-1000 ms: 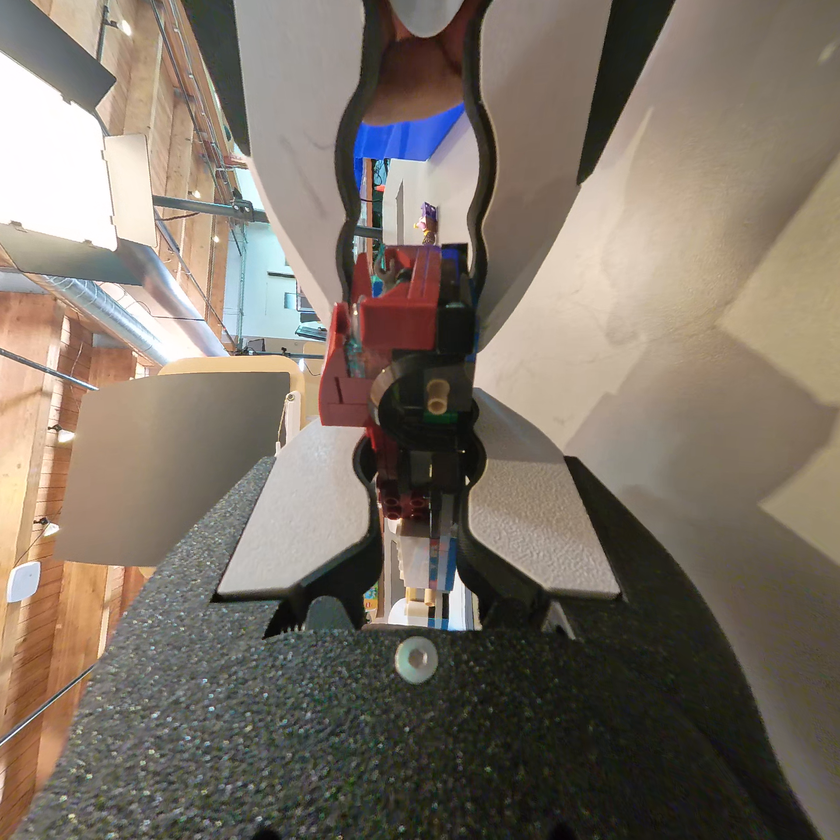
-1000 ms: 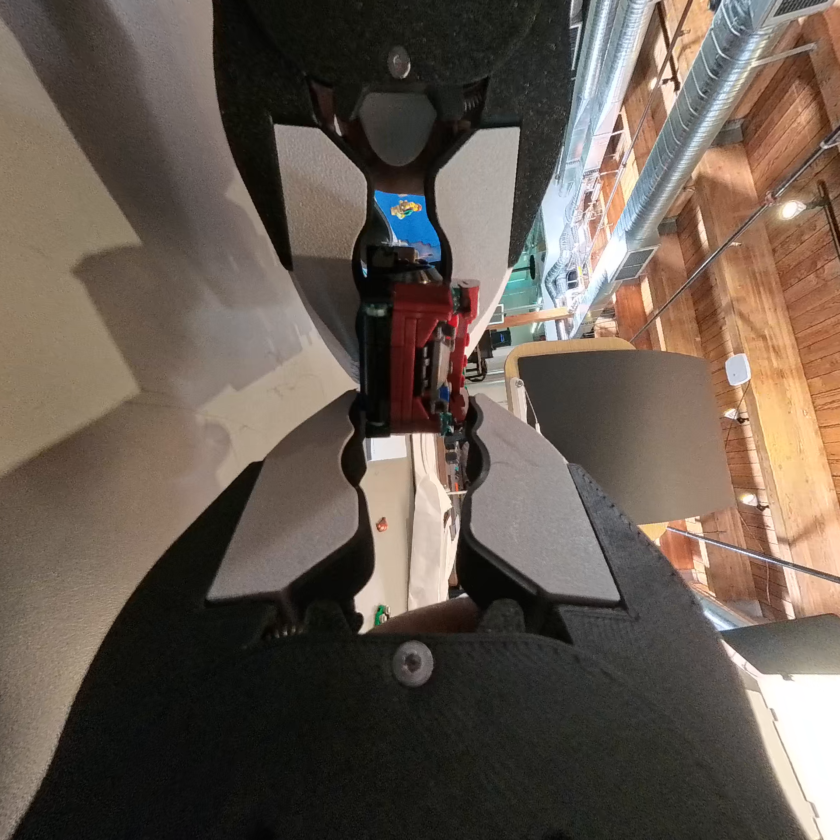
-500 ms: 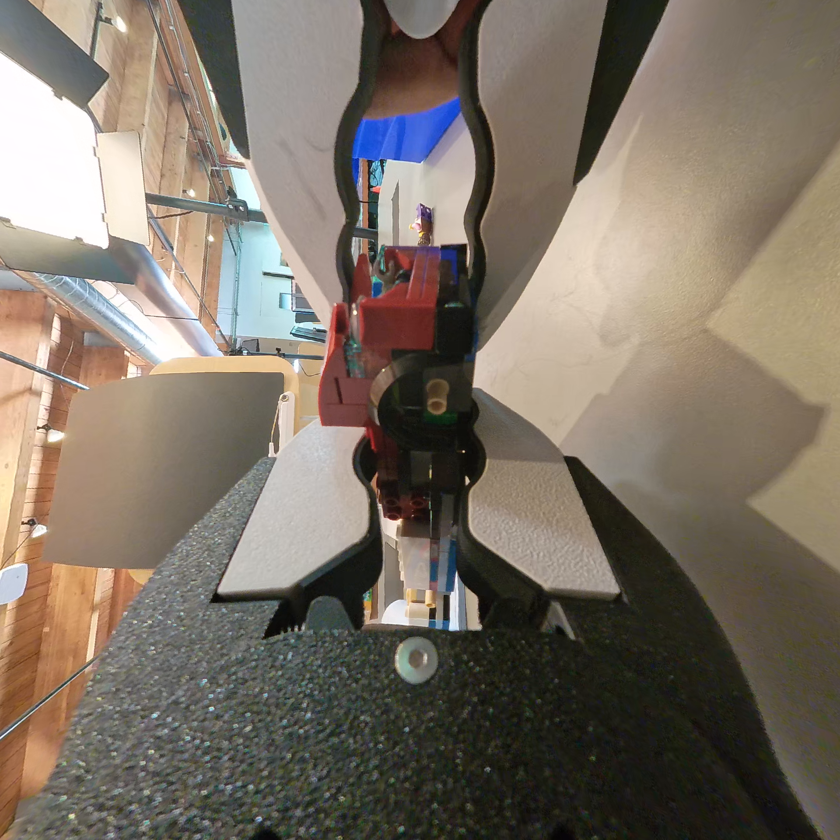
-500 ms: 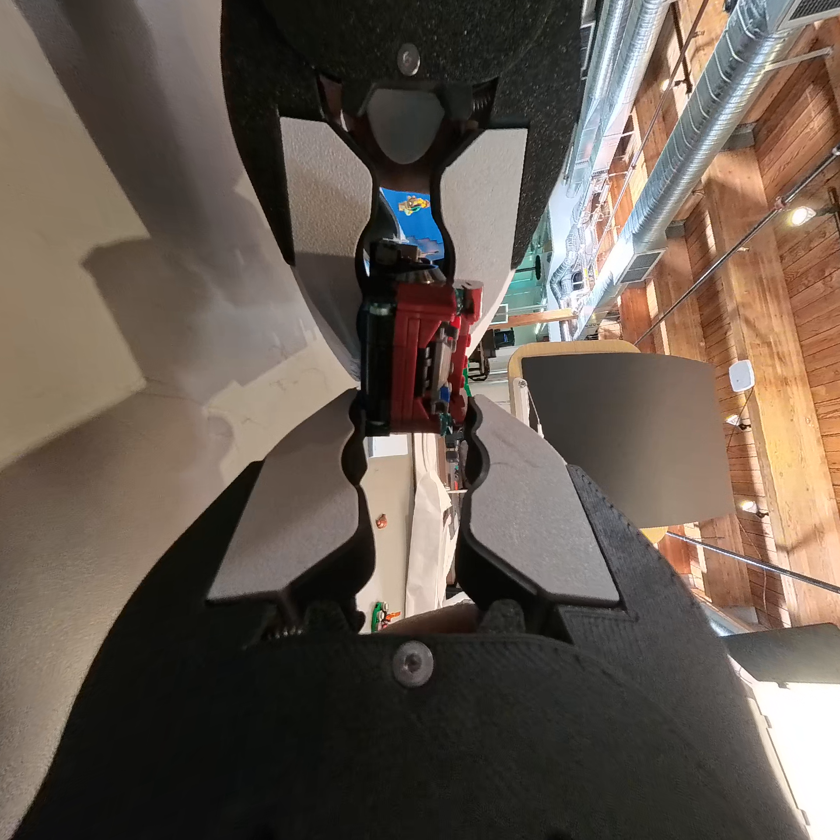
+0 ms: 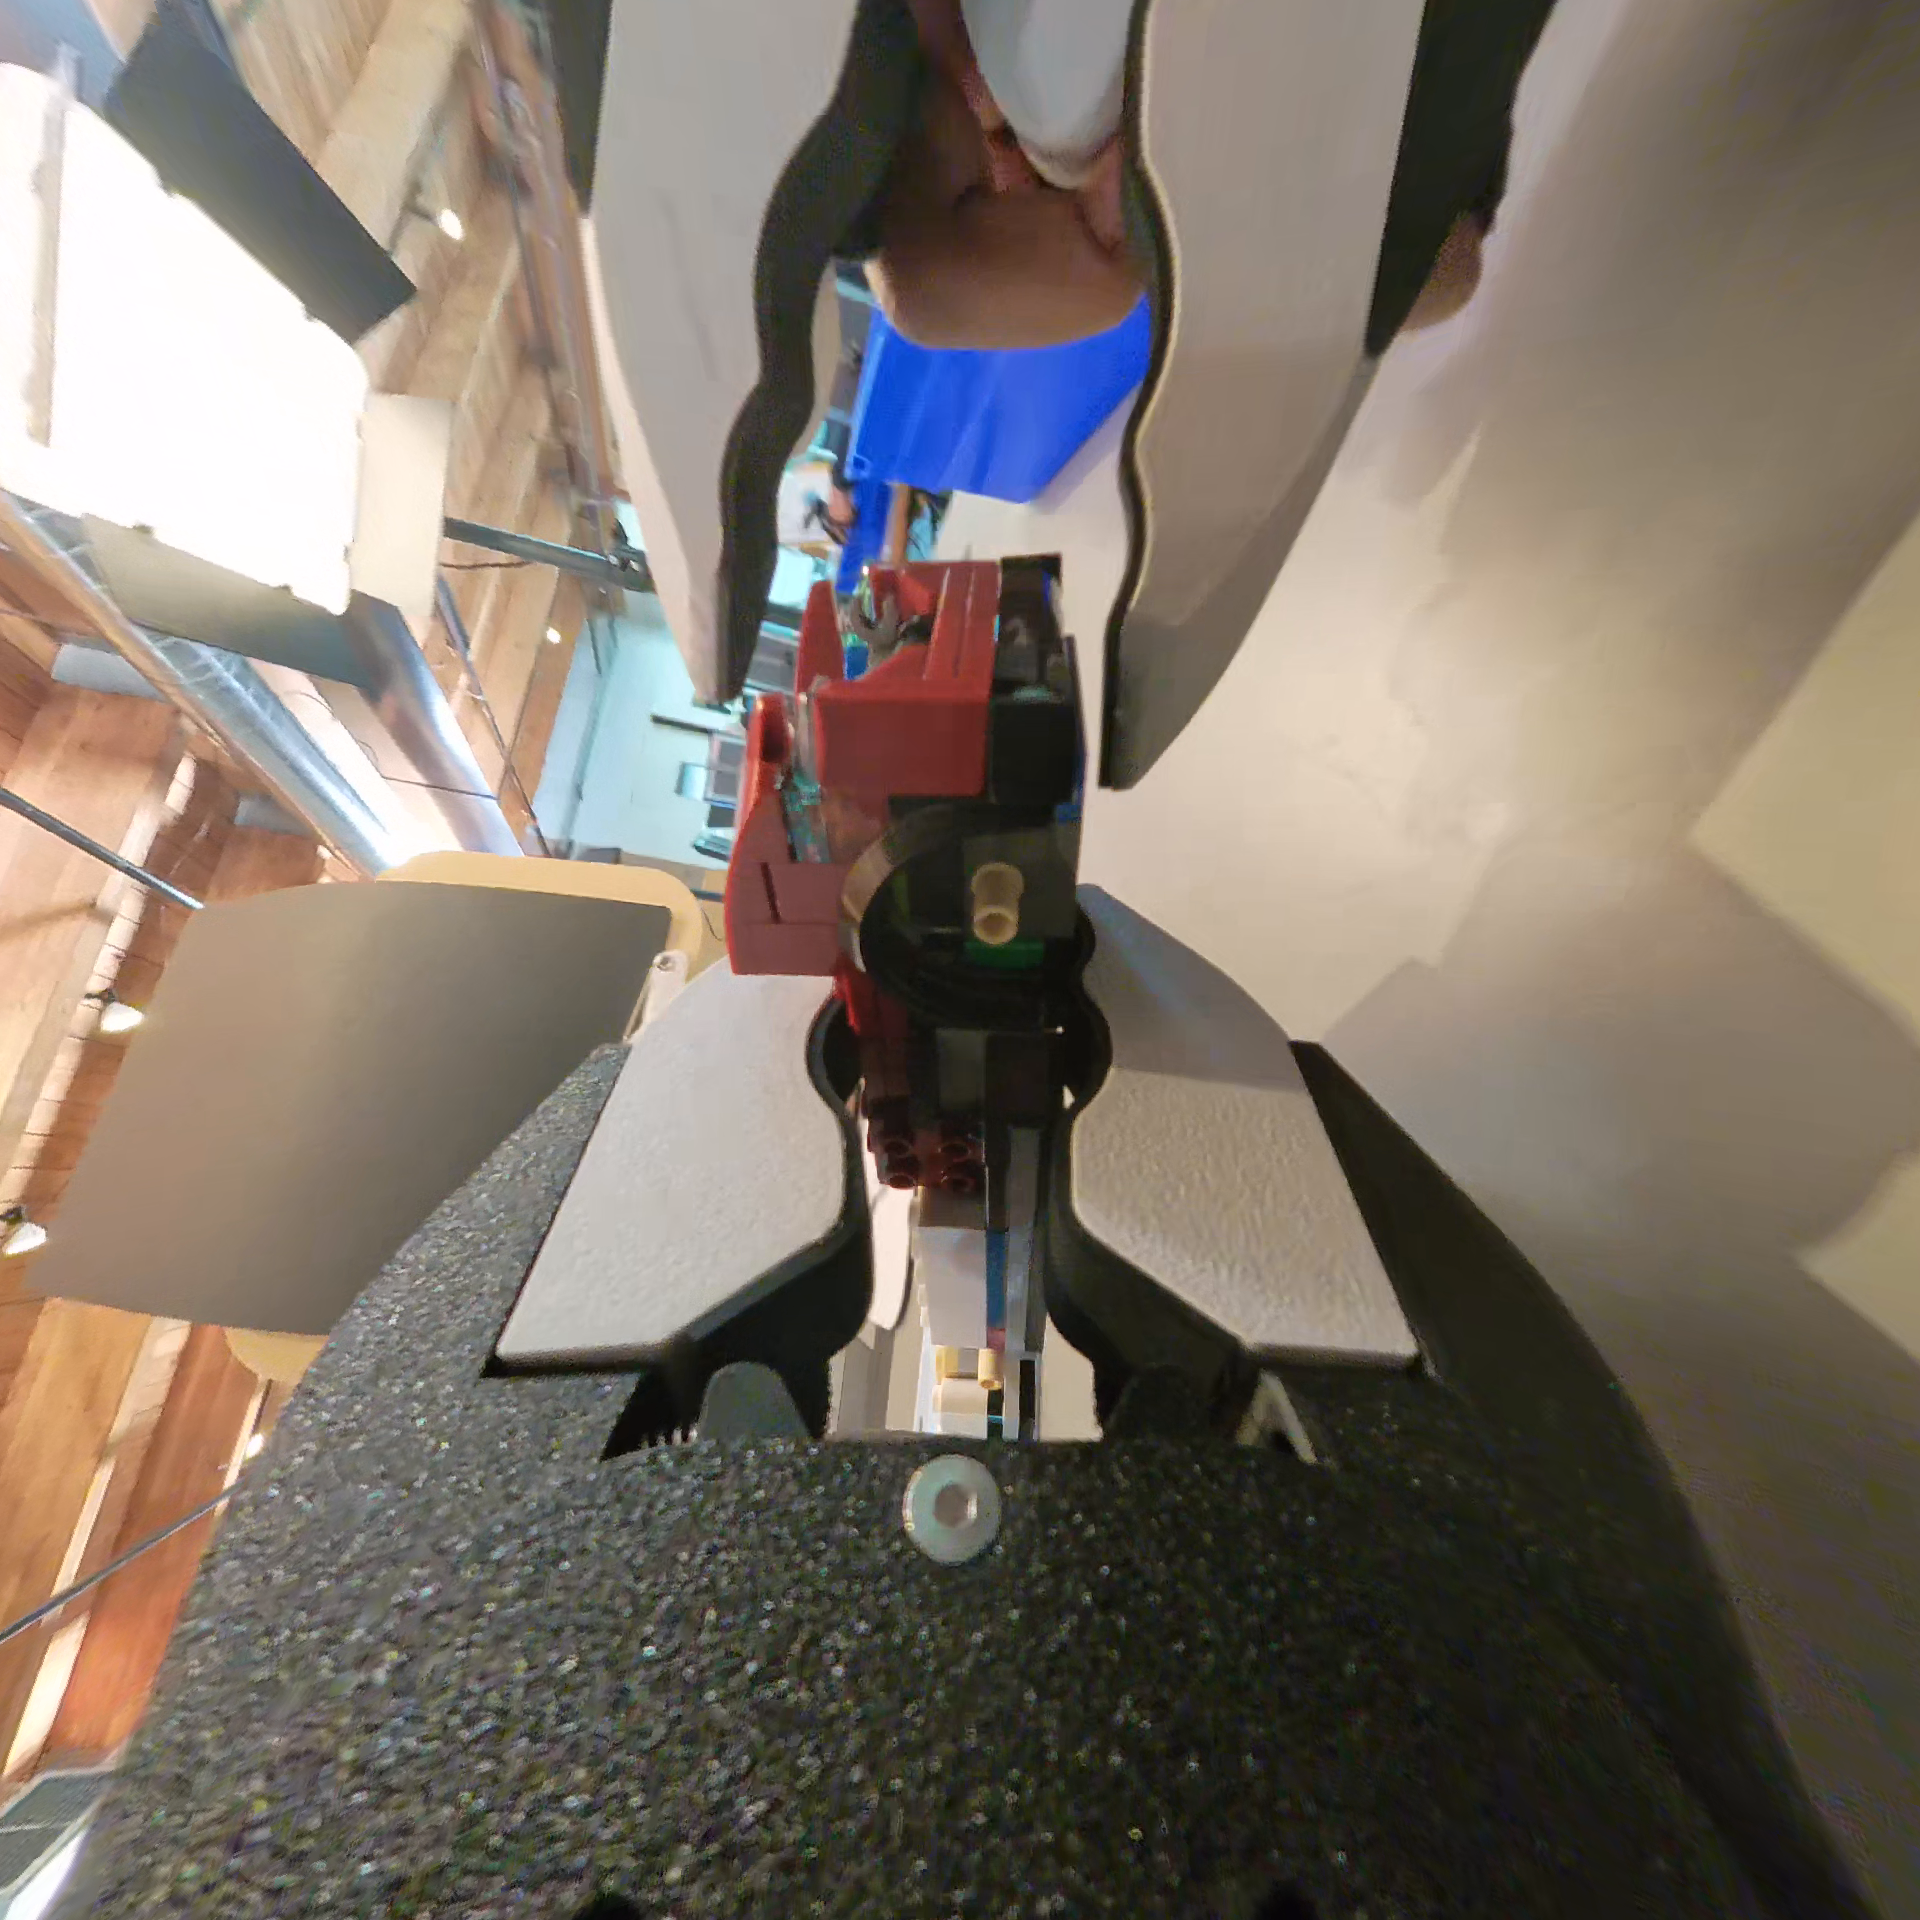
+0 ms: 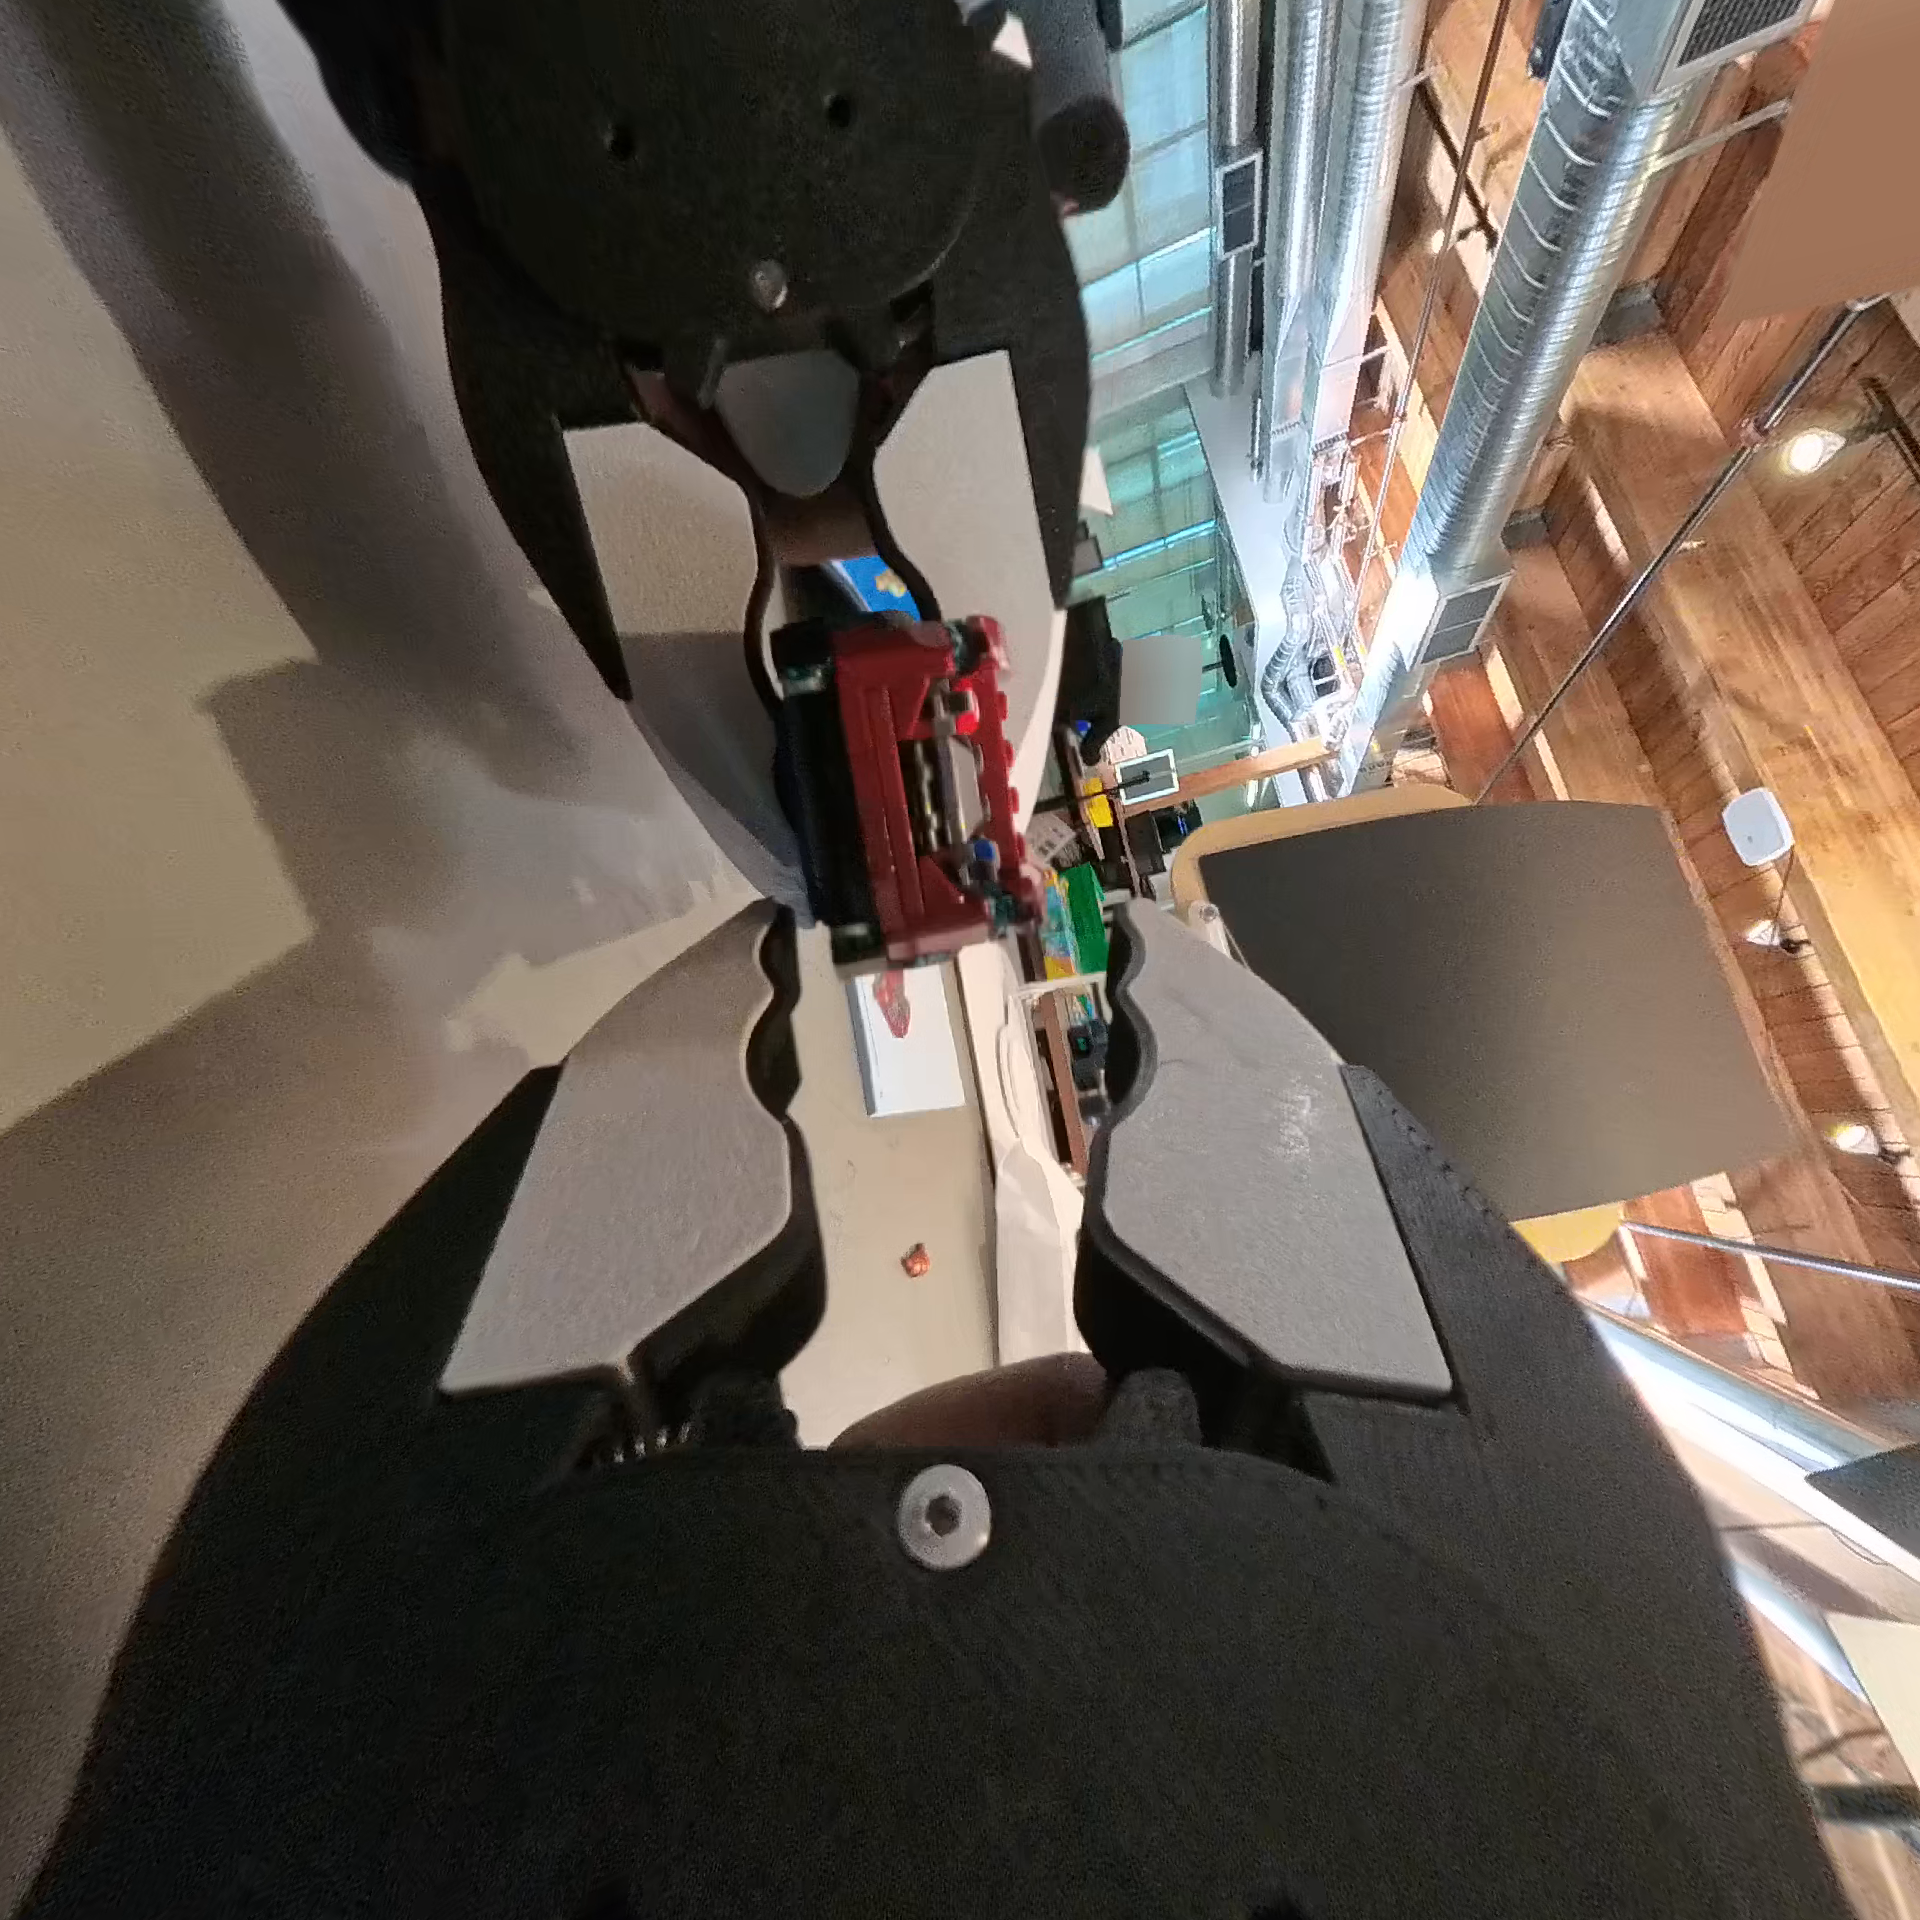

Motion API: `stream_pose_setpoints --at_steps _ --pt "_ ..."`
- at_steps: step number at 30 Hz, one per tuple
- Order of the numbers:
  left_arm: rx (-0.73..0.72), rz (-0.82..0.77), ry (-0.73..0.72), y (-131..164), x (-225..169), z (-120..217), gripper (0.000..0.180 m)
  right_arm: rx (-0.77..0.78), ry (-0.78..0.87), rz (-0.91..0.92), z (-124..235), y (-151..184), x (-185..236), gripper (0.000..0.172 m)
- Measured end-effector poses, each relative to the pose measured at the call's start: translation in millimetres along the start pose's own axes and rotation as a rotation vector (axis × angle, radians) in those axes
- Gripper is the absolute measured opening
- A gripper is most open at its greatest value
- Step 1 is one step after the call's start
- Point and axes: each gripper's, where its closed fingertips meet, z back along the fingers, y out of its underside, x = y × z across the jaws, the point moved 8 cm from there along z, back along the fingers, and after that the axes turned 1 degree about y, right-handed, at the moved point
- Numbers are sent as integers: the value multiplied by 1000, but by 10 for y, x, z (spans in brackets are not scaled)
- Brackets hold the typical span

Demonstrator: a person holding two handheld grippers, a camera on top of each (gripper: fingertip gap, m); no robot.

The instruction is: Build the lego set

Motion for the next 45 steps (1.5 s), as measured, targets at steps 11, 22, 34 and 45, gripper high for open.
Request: stream_pose_setpoints --at_steps 11,22,34,45 --pt "-249 -103 -303 -84 68 151 35 -146 20 -34 217 -117 -57 56" --pt "-421 105 -205 -186 105 155 35 -261 23 -67 357 -174 -152 57" --pt "-432 208 -85 -133 206 151 35 -252 -26 -232 277 -138 -248 57" --pt "-465 75 12 -317 73 163 35 -384 -116 -195 265 -84 -125 67"
